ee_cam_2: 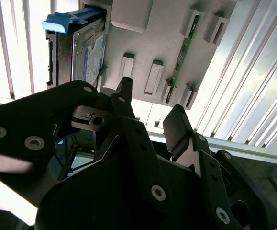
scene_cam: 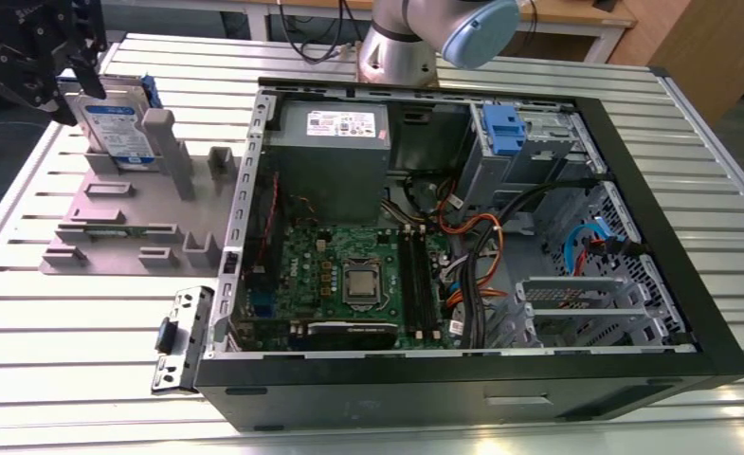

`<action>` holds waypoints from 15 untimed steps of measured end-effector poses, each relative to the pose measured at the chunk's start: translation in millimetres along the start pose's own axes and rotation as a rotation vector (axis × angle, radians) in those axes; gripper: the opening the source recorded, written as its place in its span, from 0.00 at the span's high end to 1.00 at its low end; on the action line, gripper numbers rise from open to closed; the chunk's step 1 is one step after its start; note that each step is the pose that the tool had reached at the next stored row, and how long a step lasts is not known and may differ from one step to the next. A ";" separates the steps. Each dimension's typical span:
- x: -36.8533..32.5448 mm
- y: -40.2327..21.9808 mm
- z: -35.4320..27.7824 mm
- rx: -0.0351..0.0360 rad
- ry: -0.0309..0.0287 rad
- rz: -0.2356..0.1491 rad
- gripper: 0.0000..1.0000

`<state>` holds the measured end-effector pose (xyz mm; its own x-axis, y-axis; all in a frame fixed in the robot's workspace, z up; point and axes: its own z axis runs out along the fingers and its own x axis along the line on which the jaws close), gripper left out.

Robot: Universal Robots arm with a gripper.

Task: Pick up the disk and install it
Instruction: 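Pick up the disk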

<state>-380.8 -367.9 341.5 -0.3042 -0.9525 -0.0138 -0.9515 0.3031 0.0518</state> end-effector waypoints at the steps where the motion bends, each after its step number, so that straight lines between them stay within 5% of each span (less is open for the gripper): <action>1: 0.0 0.0 0.0 0.0000 0.0000 0.000 0.47; 15: -2.9 0.9 1.1 -0.0001 0.0001 -0.001 0.47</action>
<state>-380.8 -364.8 340.5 -0.3037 -0.9527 -0.0138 -0.9517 0.3026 0.0519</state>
